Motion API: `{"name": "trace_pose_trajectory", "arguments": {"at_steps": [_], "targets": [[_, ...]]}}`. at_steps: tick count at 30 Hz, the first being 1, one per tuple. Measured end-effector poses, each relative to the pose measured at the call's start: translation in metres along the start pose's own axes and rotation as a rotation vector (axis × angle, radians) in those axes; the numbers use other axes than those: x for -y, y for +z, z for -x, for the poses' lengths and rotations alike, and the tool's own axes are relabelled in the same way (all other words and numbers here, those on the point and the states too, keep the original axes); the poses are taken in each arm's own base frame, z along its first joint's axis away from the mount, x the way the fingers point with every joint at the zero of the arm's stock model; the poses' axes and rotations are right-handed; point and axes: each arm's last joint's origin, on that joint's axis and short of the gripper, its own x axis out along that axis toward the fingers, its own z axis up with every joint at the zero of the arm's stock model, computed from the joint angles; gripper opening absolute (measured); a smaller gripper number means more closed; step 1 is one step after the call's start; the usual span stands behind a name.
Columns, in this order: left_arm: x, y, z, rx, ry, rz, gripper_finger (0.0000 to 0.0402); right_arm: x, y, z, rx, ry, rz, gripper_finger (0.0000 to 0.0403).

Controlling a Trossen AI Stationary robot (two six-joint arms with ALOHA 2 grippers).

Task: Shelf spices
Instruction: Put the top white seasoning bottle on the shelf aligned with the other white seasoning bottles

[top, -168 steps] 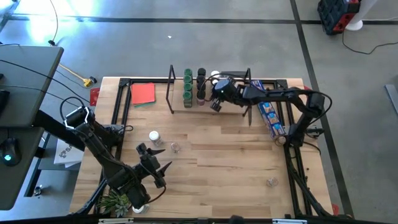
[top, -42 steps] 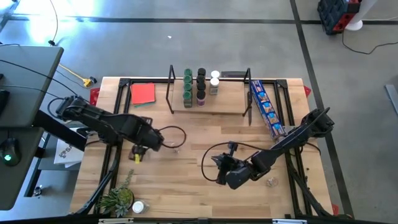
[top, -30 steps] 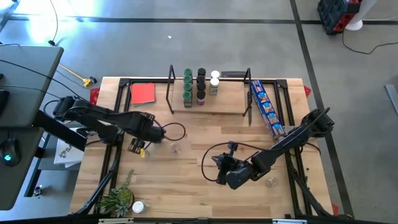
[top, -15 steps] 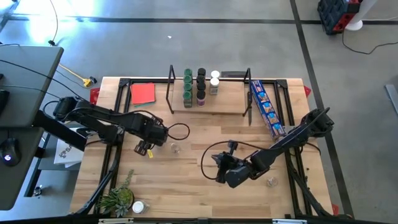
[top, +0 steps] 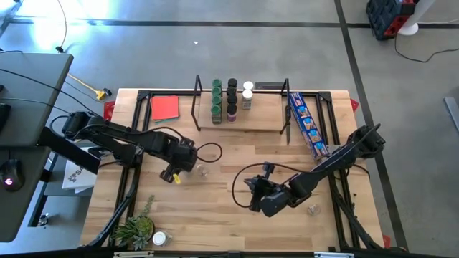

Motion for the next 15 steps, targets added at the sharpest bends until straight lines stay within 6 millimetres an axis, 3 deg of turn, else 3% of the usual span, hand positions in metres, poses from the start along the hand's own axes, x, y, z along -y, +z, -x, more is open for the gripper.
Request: {"name": "trace_pose_trajectory", "arguments": {"at_steps": [11, 15], "targets": [[-0.0013, 0.0039, 0.0005, 0.041, 0.010, 0.114, 0.0205, 0.0001, -0.0001, -0.0001, 0.000, -0.001, 0.006, 0.0011], [-0.0011, 0.0034, 0.0007, 0.036, 0.005, 0.106, 0.0211, 0.0000, -0.0001, 0.0000, 0.000, 0.000, 0.007, 0.0011]]}}
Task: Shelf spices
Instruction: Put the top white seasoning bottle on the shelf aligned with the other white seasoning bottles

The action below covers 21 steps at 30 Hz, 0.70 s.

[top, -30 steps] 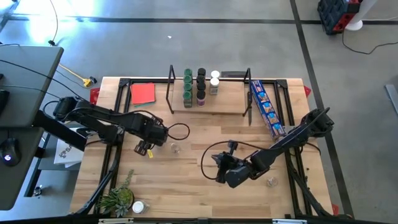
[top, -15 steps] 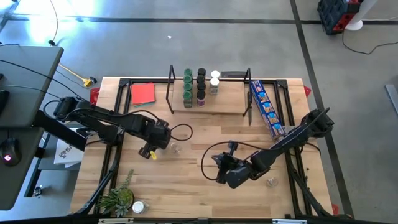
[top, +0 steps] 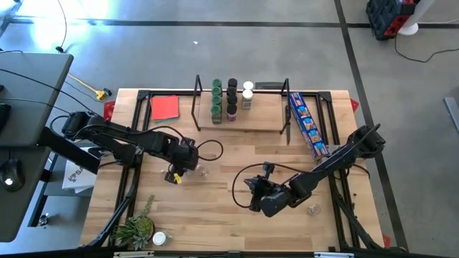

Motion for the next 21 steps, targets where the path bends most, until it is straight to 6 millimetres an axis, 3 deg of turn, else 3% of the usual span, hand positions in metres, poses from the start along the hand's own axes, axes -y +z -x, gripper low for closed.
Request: {"name": "trace_pose_trajectory", "arguments": {"at_steps": [9, 15, 21], "targets": [[0.0027, -0.0060, 0.0000, -0.059, -0.036, -0.089, 0.0289, 0.0002, 0.0001, -0.0002, 0.000, -0.001, 0.000, 0.0011], [0.0087, -0.0029, 0.0004, -0.035, -0.039, -0.230, 0.0282, 0.0002, 0.0001, -0.0002, 0.000, -0.001, 0.001, 0.0011], [0.0096, -0.0024, 0.0005, -0.033, -0.032, -0.250, 0.0246, 0.0002, 0.0001, -0.0002, 0.000, -0.001, 0.017, 0.0011]]}}
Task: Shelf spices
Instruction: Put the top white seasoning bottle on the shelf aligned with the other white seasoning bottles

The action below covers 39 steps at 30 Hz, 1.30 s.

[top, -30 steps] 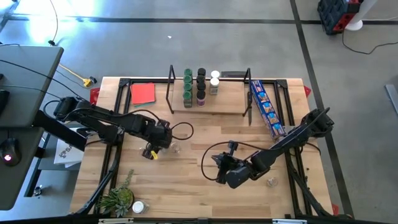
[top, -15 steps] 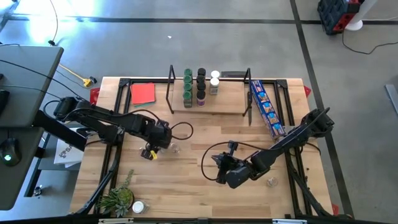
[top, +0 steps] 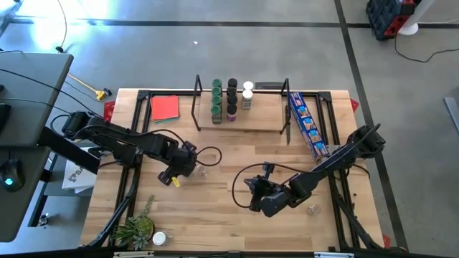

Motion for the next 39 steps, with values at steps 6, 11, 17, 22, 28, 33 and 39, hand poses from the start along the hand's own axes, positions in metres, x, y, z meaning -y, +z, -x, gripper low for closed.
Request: {"name": "trace_pose_trajectory", "arguments": {"at_steps": [6, 11, 17, 22, 28, 33, 39], "targets": [[-0.001, 0.002, 0.001, 0.023, 0.009, 0.145, 0.0198, -0.002, -0.001, 0.012, -0.010, 0.026, 0.022, 0.0011], [-0.016, 0.026, 0.024, 0.140, 0.066, 0.441, 0.0198, 0.005, -0.005, 0.059, -0.053, 0.070, -0.033, 0.0011], [-0.058, 0.084, 0.064, 0.260, 0.129, 0.533, 0.0198, 0.019, -0.008, 0.106, 0.002, 0.050, -0.140, 0.0011], [-0.097, 0.125, 0.074, 0.214, 0.183, 0.505, 0.0198, 0.019, -0.011, 0.121, 0.069, 0.033, -0.158, 0.0011], [-0.166, 0.154, 0.063, 0.217, 0.255, 0.599, 0.0198, 0.016, -0.016, 0.121, 0.043, 0.038, -0.157, 0.0011], [-0.233, 0.142, 0.026, 0.171, 0.261, 0.674, 0.0198, 0.015, -0.021, 0.118, 0.022, 0.017, -0.182, 0.0011], [-0.282, 0.094, -0.006, 0.110, 0.261, 0.790, 0.0198, 0.015, -0.023, 0.119, 0.014, 0.014, -0.197, 0.0011]]}}
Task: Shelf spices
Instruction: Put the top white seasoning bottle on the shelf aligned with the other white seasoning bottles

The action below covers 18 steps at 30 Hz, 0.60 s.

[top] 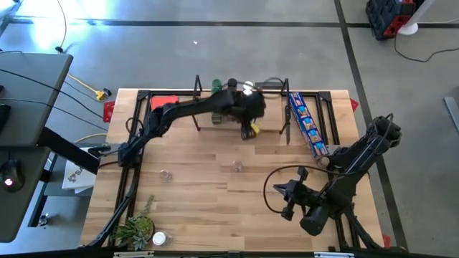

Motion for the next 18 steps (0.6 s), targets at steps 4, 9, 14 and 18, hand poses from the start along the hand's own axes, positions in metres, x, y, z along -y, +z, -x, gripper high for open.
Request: {"name": "trace_pose_trajectory", "arguments": {"at_steps": [4, 9, 14, 18], "targets": [[-0.031, -0.003, -0.006, 0.003, 0.000, 0.069, 0.0198, 0.001, 0.000, 0.001, 0.010, -0.011, 0.015, 0.0011], [-0.048, -0.004, -0.008, 0.029, -0.035, 0.102, 0.0212, 0.001, -0.001, 0.000, 0.012, -0.017, 0.023, 0.0011], [-0.054, -0.004, -0.011, 0.036, -0.043, 0.072, 0.0242, 0.001, -0.001, 0.001, 0.012, -0.015, 0.025, 0.0011], [-0.054, -0.001, -0.010, 0.074, -0.032, 0.046, 0.0244, 0.001, -0.001, 0.001, 0.011, -0.014, 0.017, 0.0011]]}}
